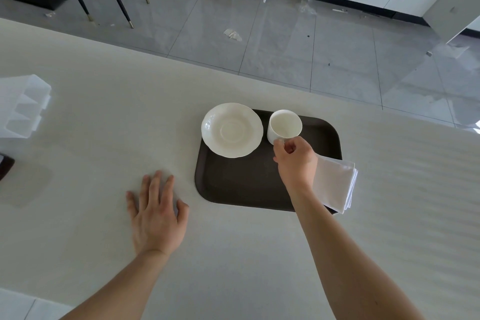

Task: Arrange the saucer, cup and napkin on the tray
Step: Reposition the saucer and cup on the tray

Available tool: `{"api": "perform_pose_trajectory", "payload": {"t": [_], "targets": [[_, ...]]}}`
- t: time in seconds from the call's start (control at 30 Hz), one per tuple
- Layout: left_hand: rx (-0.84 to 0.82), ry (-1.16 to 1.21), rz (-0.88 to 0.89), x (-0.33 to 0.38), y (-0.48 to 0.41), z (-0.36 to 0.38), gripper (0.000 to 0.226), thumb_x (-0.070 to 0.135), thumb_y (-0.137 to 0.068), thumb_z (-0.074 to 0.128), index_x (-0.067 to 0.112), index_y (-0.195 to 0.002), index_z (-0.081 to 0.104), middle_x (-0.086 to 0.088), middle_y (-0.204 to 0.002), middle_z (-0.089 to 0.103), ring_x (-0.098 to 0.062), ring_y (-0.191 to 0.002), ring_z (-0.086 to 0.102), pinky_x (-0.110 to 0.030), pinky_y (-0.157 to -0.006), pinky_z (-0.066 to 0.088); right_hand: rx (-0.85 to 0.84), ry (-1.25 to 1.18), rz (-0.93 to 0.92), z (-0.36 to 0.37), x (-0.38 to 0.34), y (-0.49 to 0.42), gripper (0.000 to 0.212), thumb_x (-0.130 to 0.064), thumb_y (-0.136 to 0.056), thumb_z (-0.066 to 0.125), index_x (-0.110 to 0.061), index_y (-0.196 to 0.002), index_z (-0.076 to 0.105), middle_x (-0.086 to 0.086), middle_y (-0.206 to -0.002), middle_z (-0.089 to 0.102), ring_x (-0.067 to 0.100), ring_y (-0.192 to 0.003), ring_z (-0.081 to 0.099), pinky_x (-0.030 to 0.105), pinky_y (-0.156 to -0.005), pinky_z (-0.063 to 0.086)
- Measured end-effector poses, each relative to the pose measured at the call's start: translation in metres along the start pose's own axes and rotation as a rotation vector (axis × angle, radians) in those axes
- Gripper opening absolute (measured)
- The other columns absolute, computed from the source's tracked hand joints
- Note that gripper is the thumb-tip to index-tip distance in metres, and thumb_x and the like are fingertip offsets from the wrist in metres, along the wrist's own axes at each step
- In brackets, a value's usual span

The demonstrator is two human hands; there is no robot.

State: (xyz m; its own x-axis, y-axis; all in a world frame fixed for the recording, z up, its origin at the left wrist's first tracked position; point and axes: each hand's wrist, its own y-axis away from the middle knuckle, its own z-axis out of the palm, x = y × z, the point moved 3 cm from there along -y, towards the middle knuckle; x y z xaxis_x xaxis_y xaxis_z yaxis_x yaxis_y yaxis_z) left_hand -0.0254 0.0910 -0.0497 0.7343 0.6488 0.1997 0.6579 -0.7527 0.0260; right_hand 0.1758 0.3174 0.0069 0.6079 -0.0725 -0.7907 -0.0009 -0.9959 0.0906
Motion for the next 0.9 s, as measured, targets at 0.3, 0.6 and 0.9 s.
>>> {"api": "perform_pose_trajectory", "payload": {"t": [0.3,0.6,0.9], "targets": [[-0.005,0.003,0.005,0.000,-0.001,0.000,0.062,0.033,-0.085,0.036,0.016,-0.143,0.046,-0.012,-0.155,0.038,-0.032,-0.148,0.026,-0.058,-0.120,0.009,-0.008,-0.014,0.003,-0.001,0.004,0.000,0.030,-0.048,-0.084,0.066,-0.022,-0.072,0.059,-0.002,-0.077,0.069,0.021,-0.076,0.071,0.045,-0.072,0.060],[0.011,0.009,0.004,0.001,0.000,0.000,0.060,0.031,-0.084,0.039,0.014,-0.141,0.047,-0.012,-0.154,0.040,-0.033,-0.147,0.028,-0.059,-0.119,0.011,0.013,-0.038,0.005,-0.040,0.030,0.013,0.017,-0.039,-0.085,0.074,-0.032,-0.076,0.060,-0.010,-0.071,0.070,0.010,-0.067,0.072,0.027,-0.060,0.056],[0.027,0.030,0.015,0.006,0.002,-0.002,0.061,0.031,-0.082,0.040,0.013,-0.139,0.050,-0.014,-0.152,0.041,-0.034,-0.145,0.030,-0.061,-0.118,0.012,0.192,0.053,-0.032,-0.120,0.071,0.031,0.006,-0.018,-0.086,0.066,-0.023,-0.083,0.066,0.001,-0.078,0.071,0.017,-0.064,0.070,0.011,-0.051,0.043]]}}
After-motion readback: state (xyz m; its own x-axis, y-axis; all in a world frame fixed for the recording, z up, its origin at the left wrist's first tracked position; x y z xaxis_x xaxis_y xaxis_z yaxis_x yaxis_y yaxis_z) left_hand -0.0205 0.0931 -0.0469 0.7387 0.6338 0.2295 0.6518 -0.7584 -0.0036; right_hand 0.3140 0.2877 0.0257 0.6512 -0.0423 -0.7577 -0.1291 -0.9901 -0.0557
